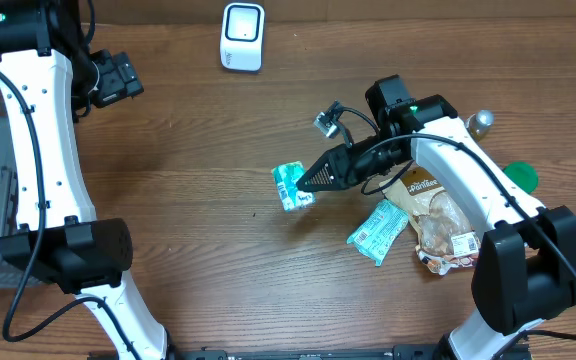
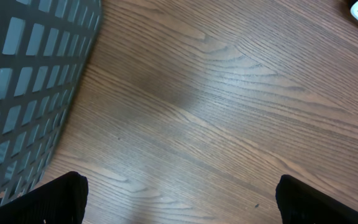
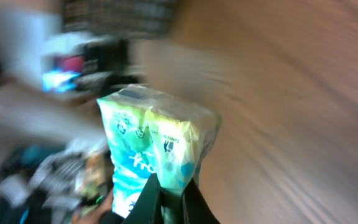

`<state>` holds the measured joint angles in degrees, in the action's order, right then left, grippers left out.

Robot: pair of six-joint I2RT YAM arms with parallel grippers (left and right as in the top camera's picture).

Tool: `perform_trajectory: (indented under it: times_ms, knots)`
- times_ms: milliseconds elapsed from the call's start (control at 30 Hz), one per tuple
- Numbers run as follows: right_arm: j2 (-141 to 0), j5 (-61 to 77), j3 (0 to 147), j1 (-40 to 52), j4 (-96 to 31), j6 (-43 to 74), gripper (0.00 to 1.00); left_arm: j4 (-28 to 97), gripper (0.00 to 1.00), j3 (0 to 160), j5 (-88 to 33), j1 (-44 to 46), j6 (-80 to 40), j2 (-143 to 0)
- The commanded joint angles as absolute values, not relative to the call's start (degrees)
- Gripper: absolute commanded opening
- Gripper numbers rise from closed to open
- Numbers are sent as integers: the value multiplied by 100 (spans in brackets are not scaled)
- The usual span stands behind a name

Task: Scan the item barcode
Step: 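Raise the small teal packet to the white scanner and hold it there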

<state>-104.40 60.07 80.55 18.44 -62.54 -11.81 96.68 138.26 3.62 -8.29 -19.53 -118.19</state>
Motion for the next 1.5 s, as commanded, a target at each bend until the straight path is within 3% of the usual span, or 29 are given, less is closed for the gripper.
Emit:
perform_trajectory:
  times_ms: [0,200,333,733,1100,1467]
  knots:
    - [-10302,3479,8062,1994,-6128,768,4,9679,100,13804,355,-823,-1929,-11688]
    - [-10302,1138,8071,2379,-6020,1485,4,9679,100,13804,355,-823,-1929,-11688]
    - [-10302,631,8541,2471,-6263,1498,3,9679,100,13804,353,-823,-1929,-11688]
    - [-10667,-228,13854,2480,-8654,1431,3,9677,100,13804,355,-823,-1929,-11688]
    - [-11017,-692,14027,2687,-6827,-102,4,9677,100,13804,353,-823,-1929,-11688]
    - [-12556,-1452,14025,2958,-5454,-1092,4,9679,100,13804,353,-823,-1929,-11688]
